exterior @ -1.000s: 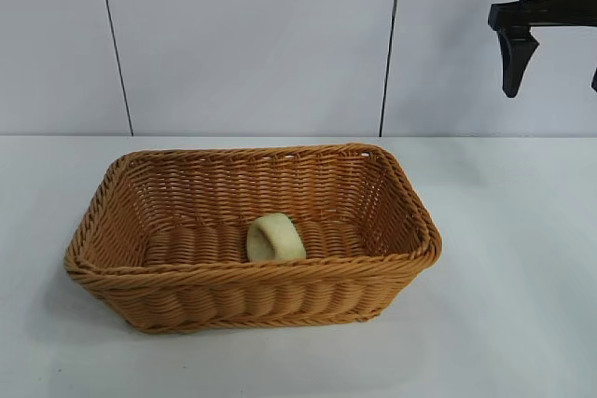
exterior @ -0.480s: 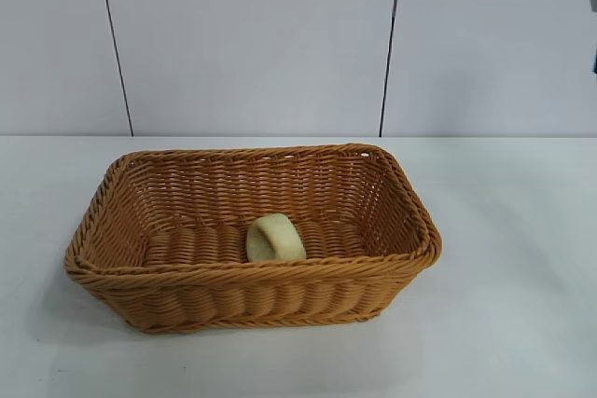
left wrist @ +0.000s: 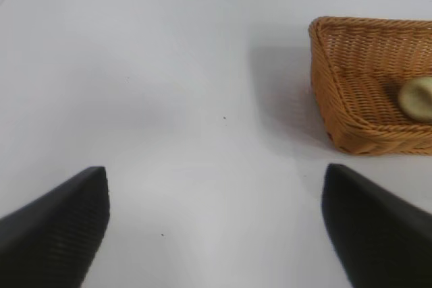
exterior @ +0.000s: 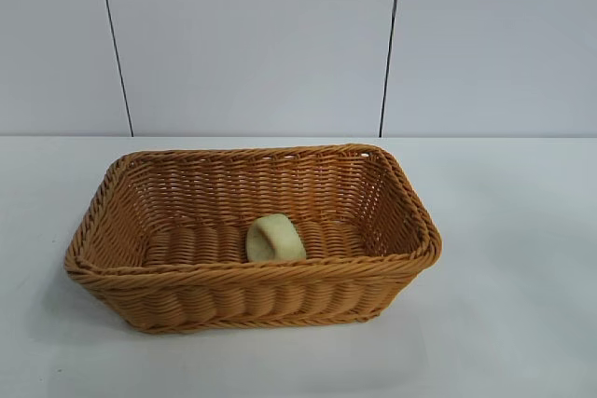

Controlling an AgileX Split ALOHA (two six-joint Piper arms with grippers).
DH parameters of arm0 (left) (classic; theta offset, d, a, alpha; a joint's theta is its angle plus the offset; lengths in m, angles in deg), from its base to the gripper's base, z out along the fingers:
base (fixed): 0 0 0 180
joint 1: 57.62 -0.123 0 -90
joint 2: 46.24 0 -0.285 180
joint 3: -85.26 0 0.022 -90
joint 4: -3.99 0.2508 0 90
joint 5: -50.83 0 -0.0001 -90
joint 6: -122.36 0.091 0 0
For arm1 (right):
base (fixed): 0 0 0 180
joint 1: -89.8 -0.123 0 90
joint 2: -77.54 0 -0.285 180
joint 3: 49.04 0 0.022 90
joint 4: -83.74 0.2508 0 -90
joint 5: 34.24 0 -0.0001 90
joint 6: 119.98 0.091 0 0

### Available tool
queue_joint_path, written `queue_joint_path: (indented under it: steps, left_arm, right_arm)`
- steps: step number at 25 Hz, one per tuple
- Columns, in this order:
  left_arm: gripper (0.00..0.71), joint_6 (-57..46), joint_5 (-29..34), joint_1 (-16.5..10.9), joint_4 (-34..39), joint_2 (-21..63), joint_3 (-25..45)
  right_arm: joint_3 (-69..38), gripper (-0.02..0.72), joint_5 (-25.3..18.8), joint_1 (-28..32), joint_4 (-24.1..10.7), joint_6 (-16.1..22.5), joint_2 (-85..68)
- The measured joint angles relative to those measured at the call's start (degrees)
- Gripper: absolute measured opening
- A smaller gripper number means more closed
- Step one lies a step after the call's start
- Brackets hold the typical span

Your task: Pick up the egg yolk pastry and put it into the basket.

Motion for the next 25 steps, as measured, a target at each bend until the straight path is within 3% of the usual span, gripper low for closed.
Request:
queue_joint_path:
  steps: [7, 12, 25]
  left_arm:
    - [0.662, 0.00, 0.00, 0.00, 0.00, 0.00, 0.00]
    - [0.662, 0.00, 0.00, 0.00, 0.00, 0.00, 0.00]
    - [0.662, 0.00, 0.00, 0.00, 0.00, 0.00, 0.00]
  right_arm:
    - [-2.32, 0.642, 5.04, 0.00, 1.55, -1.19, -14.54]
    - [-2.45, 0.642, 5.31, 0.00, 3.43, -3.73, -18.26]
    - [-2.45, 0.642, 5.38, 0.00, 3.80, -4.08, -23.39]
